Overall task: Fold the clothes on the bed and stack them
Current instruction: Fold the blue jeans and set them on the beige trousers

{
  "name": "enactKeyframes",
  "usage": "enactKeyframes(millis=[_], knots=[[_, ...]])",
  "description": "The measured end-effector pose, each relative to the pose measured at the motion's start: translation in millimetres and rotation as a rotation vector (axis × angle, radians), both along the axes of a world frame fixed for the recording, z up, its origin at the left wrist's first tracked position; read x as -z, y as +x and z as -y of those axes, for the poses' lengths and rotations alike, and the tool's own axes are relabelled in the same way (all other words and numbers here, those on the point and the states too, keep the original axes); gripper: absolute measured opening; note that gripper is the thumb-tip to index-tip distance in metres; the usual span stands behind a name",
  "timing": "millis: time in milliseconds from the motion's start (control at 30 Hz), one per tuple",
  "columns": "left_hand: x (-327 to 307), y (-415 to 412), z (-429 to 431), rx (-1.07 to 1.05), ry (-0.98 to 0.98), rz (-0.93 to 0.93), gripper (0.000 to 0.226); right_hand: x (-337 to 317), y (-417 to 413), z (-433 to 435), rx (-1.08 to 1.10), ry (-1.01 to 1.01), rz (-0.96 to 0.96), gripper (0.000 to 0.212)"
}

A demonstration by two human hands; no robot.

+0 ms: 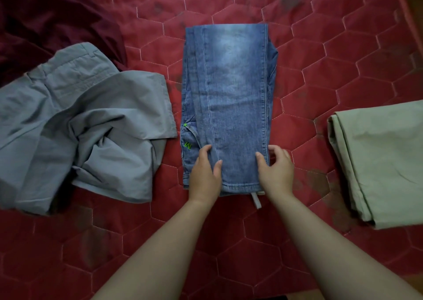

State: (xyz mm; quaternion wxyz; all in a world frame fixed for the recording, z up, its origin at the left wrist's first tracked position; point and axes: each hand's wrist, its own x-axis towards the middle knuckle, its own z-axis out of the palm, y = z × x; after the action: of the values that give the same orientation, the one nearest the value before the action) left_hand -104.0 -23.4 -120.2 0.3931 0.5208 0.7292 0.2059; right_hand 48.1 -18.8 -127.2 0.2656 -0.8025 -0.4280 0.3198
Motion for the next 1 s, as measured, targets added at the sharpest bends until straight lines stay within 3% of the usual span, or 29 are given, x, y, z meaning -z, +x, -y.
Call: enactKeyframes(millis=[200,400,600,800,1000], knots=[[-18.8,-24.1,5.5,0.057,0.186,-0.082,0.036,-6.6,0.8,8.9,-0.031,0.041,0.007,0.017],[-3.5,-46.1,8.9,0.205,-0.177,-0.167,0.050,-7.7,-6.6,3.7,-0.189,0.004,0.148,0.046],[3.1,-42.1,-32.7,0.224,0.071,-0.518,0.045,3.4,-26.0,-39.5,-0.496,0.063,0.375,0.048],[41.8,-33.2,-58.4,0.366,0.221,-0.565,0.044,50.8,-23.8,-45.6,-0.649,0.021,0.561,0.055],[52.3,-32.3,-49.5,0.243,0.212,-0.451,0.044,49.8,-21.8,-50.3,-0.609,0.082,0.475,0.052]])
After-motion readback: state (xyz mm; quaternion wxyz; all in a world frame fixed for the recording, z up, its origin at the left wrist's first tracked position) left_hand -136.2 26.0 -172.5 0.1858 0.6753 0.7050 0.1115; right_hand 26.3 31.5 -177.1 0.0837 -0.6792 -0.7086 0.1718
